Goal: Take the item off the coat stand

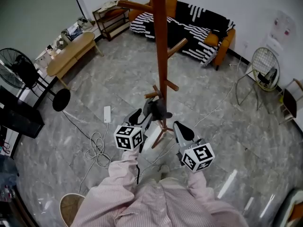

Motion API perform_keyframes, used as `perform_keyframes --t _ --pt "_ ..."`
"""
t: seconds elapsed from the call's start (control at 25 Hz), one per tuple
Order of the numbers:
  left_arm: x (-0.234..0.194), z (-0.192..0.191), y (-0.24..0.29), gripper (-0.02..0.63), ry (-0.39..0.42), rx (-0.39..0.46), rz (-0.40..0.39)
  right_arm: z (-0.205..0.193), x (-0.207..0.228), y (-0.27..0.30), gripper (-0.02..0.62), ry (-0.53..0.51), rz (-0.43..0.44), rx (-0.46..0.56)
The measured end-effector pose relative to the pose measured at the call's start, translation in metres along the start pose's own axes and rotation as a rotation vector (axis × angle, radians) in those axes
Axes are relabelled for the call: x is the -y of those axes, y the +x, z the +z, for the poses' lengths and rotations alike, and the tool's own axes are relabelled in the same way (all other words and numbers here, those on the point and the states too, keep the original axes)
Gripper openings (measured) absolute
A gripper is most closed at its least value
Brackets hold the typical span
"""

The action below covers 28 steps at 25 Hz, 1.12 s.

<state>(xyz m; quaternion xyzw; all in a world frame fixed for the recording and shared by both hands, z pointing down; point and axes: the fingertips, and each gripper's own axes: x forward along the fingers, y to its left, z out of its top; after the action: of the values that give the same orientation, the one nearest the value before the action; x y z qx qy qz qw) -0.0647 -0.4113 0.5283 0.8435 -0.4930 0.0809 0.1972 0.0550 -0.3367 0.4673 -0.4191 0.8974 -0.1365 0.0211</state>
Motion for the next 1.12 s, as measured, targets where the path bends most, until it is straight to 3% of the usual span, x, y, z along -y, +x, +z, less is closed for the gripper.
perform_keyframes --t 0.6,0.8,1.12 --pt "-0.016 -0.023 0.059 0.203 0.007 -0.132 -0.057 -0.026 0.01 0.01 0.005 0.069 -0.065 -0.045" --pt "-0.017 -0.025 0.065 0.069 0.032 -0.146 -0.047 -0.031 0.013 0.009 0.005 0.08 -0.082 -0.048" --pt "-0.016 -0.019 0.063 0.032 0.03 -0.148 -0.064 -0.031 0.011 0.011 0.005 0.084 -0.08 -0.046"
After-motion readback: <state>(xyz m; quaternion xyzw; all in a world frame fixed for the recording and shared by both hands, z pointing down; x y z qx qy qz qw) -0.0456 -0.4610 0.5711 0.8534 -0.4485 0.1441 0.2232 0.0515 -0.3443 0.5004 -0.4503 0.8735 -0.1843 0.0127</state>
